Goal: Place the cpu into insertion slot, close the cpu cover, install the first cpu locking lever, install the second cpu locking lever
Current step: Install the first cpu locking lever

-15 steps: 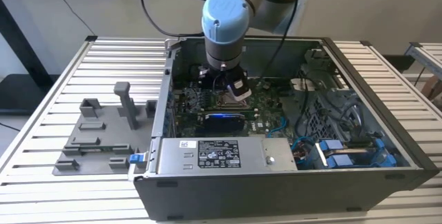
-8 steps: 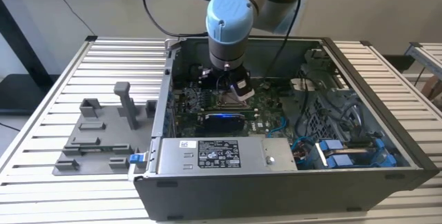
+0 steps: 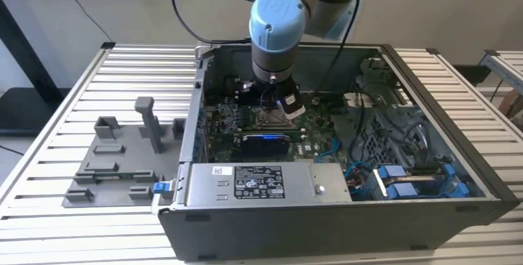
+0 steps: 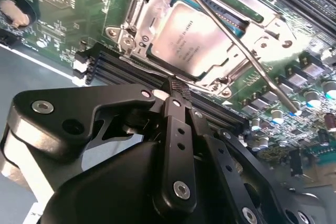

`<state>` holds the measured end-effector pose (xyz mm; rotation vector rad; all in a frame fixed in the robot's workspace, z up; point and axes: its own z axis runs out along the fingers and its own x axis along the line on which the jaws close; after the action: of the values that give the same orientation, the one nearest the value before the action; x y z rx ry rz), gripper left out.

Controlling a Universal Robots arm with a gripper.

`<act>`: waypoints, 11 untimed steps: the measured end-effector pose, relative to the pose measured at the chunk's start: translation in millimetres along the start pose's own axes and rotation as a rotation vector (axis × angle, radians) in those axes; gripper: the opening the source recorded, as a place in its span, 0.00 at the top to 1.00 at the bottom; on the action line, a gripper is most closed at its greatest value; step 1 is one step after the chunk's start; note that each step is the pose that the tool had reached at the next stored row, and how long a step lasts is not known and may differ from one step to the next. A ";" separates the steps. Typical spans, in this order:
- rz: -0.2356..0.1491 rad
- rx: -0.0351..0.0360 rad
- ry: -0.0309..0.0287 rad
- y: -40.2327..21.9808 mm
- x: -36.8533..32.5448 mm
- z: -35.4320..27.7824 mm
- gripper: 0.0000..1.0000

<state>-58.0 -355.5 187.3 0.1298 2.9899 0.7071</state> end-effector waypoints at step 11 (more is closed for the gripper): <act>0.000 0.0000 0.0000 0.7 -11.3 1.1 0.89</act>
<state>-46.6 -355.5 187.2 0.1297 2.9898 0.7071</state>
